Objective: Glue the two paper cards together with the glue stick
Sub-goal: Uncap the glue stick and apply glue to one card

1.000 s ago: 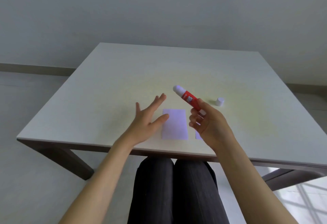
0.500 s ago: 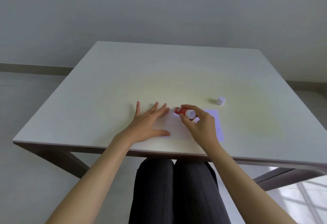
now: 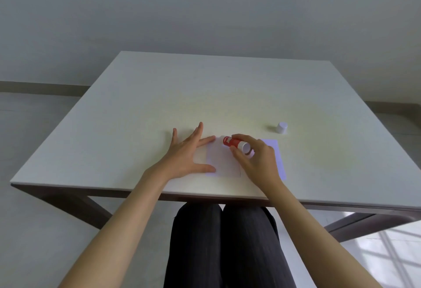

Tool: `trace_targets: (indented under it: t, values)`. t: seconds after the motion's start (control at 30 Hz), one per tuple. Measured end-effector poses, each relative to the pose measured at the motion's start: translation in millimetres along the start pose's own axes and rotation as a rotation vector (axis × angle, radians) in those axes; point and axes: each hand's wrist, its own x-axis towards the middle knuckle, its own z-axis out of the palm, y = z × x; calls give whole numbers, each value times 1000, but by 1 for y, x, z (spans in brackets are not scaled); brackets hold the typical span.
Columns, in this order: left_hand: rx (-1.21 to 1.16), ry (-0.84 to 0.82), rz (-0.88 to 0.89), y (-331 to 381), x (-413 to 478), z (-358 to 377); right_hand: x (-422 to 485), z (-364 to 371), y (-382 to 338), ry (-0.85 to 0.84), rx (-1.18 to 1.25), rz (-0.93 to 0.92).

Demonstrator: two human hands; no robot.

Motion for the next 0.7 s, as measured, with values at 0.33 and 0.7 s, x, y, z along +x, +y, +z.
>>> trace_targets:
  t: [0.33, 0.7]
  values:
    - [-11, 3, -8, -2, 1, 1, 4, -14, 10, 37, 57, 5]
    - [42, -7, -45, 1, 1, -2, 4, -9, 10, 15, 125, 40]
